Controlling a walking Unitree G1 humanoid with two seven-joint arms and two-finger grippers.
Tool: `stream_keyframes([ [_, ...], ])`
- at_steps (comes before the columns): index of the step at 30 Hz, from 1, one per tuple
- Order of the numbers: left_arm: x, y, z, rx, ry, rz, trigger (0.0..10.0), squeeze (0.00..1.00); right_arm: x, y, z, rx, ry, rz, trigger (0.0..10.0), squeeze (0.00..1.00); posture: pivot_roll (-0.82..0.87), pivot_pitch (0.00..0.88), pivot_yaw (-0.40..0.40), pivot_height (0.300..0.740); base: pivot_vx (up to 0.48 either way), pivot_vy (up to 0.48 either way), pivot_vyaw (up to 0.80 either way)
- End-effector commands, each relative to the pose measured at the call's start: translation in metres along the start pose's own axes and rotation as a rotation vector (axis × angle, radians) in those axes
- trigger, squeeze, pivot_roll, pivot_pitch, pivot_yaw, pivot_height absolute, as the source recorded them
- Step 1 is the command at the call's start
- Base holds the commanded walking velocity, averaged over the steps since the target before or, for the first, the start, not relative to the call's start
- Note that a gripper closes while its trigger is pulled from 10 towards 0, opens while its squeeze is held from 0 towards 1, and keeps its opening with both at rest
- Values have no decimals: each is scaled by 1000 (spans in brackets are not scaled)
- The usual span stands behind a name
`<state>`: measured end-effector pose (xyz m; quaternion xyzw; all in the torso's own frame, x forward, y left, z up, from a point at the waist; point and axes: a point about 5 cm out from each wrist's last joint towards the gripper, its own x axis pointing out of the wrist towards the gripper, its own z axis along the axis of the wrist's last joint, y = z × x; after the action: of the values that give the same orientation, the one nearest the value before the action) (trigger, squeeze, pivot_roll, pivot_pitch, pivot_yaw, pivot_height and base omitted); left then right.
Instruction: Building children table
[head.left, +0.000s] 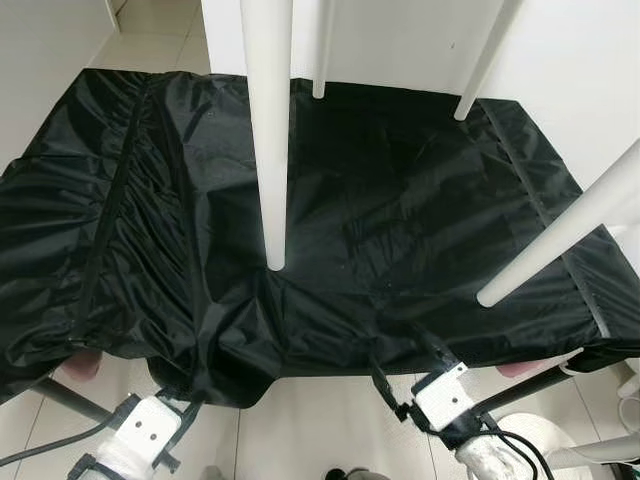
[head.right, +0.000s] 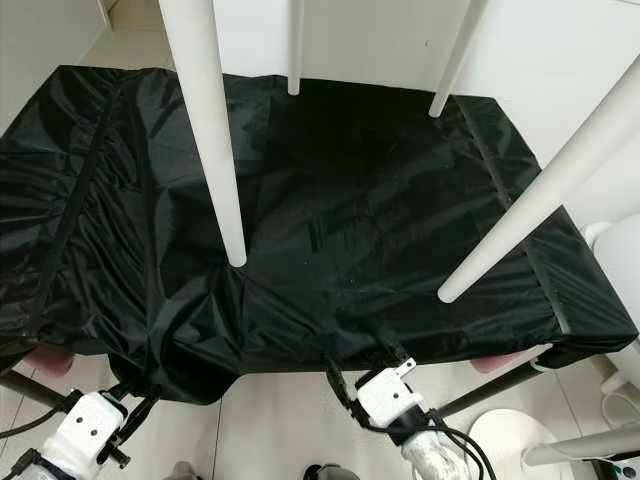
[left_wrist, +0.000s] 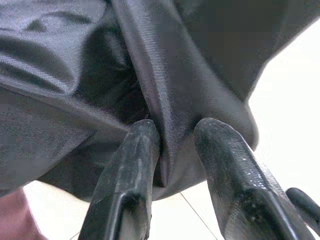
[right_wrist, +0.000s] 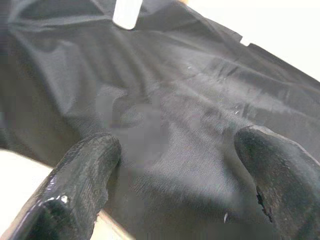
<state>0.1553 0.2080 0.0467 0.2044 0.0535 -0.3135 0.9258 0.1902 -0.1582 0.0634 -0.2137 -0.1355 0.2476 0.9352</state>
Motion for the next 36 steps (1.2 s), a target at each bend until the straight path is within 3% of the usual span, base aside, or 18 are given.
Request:
stream_keyframes([
  [1,-7,-12,-2,8,6,-146,10000,0,-9,3,0,-4,1,45,10000,0,124,161,-31,740,0,0,0],
  [7,-18,-20,-7,36,21,-226,10000,0,-29,9,-6,-3,30,160,10000,0,124,165,-32,740,0,0,0],
  [10,-18,-22,-8,45,24,-243,10000,0,-31,10,-6,-8,32,181,10000,0,123,168,-33,740,0,0,0],
  [15,-15,-40,-24,76,77,-313,10000,0,-45,15,-17,-32,76,263,10000,0,125,169,-35,740,0,0,0],
  [17,-12,-54,-37,112,119,-365,10000,0,-53,21,-25,-44,116,319,10000,0,124,165,-37,740,0,0,0],
  [21,-11,-70,-53,84,187,-371,10000,0,-65,26,-48,-20,249,340,10000,0,121,166,-42,740,0,0,0],
  [23,-10,-71,-54,82,197,-370,10000,0,-66,26,-50,-15,264,339,10000,0,121,166,-42,740,0,0,0],
  [25,-5,-75,-64,6,256,-320,10000,0,-69,27,-65,40,368,288,10000,0,120,164,-45,740,0,0,0],
  [29,3,-80,-76,-67,333,-247,10000,0,-70,28,-86,167,535,170,10000,0,117,158,-50,740,0,0,0],
  [31,1,-63,-89,-120,408,-177,10000,0,-70,30,-100,266,650,65,10000,0,116,155,-54,740,0,0,0],
  [32,1,-63,-89,-120,408,-177,10000,0,-70,30,-100,266,650,65,10000,0,116,155,-54,740,0,0,0],
  [34,-9,-34,-103,-194,485,-77,10000,0,-69,34,-109,336,739,-10,10000,0,112,143,-52,740,0,0,0],
  [36,-11,-28,-105,-207,496,-46,10000,0,-67,34,-111,347,752,-32,10000,0,109,140,-56,740,0,0,0],
])
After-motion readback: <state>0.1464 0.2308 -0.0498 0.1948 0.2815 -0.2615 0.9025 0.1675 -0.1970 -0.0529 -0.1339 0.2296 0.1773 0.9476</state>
